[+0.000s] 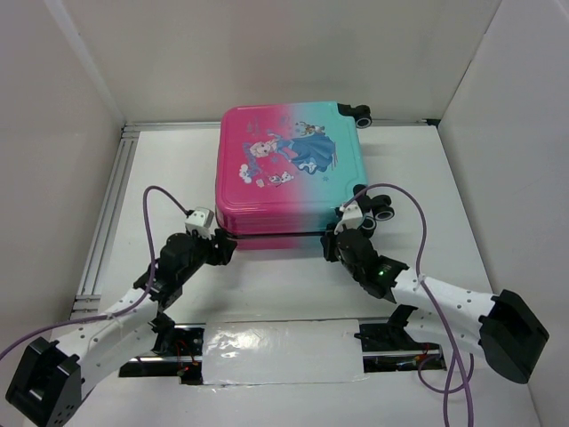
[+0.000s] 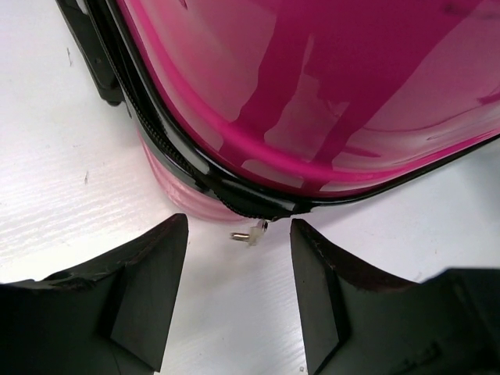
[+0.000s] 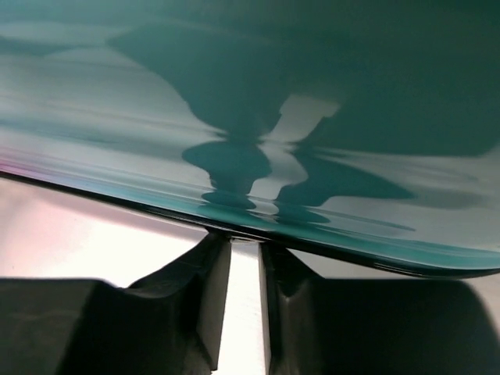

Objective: Pack the luggage

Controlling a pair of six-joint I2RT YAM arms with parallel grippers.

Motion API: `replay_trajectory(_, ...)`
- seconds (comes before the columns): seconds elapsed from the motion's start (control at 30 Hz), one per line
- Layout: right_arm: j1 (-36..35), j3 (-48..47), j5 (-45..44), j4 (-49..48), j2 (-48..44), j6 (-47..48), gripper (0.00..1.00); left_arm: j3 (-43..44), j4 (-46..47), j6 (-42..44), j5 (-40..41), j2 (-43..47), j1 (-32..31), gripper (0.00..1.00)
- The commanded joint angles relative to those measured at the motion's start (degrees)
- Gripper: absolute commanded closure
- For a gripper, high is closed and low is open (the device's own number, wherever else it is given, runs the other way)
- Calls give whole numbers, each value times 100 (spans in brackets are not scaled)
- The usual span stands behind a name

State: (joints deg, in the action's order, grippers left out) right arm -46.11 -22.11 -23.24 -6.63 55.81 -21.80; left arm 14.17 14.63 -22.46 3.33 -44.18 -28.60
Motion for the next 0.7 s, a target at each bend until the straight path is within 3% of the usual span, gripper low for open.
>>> replay_trajectory(0.0, -74, -57, -216, -725, 210, -26, 76, 59, 312, 49, 133, -108, -23, 33)
replay_trajectory(0.27, -188, -162, -628, -541, 334, 27, 99, 165, 260, 49, 247, -222, -23, 33)
replay_trajectory(0.67, -241, 145, -681, -155, -237, 168, 100, 270, 207, 101, 308, -406, -23, 33)
